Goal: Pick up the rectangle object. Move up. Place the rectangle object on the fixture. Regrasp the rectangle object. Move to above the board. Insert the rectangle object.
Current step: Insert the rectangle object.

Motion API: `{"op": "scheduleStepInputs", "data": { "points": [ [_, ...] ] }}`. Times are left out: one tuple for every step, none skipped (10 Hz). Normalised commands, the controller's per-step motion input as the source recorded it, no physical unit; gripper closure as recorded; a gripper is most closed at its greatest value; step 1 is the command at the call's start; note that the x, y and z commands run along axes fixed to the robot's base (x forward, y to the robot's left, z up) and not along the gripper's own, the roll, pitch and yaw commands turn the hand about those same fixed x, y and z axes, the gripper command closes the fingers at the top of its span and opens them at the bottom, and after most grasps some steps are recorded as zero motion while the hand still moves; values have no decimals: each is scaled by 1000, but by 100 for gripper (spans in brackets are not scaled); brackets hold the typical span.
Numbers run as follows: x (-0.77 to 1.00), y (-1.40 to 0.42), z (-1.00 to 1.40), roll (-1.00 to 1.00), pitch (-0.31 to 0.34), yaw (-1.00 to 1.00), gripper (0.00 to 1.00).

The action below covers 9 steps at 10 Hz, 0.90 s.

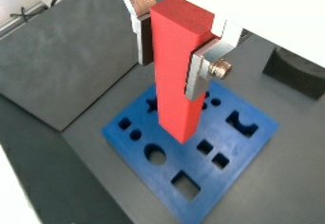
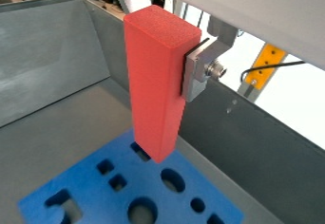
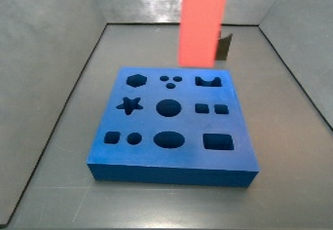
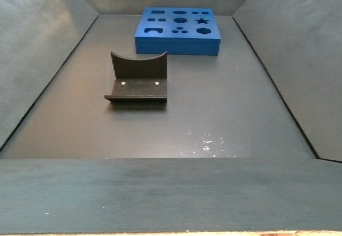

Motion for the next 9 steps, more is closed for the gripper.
{"op": "scheduleStepInputs", "data": {
  "points": [
    [289, -431, -157, 149, -14, 34, 100],
    [263, -446, -191, 226, -54, 54, 100],
    [257, -451, -206, 331, -103, 69, 100],
    [249, -434, -243, 354, -131, 80, 100],
    [177, -403, -291, 426, -183, 86, 100],
    [177, -374, -303, 409, -186, 94, 100],
    [257, -329, -317, 463, -160, 131, 100],
    [271, -277, -351, 417, -151, 117, 100],
    [269, -223, -397, 451, -160, 109, 100]
  ]
}}
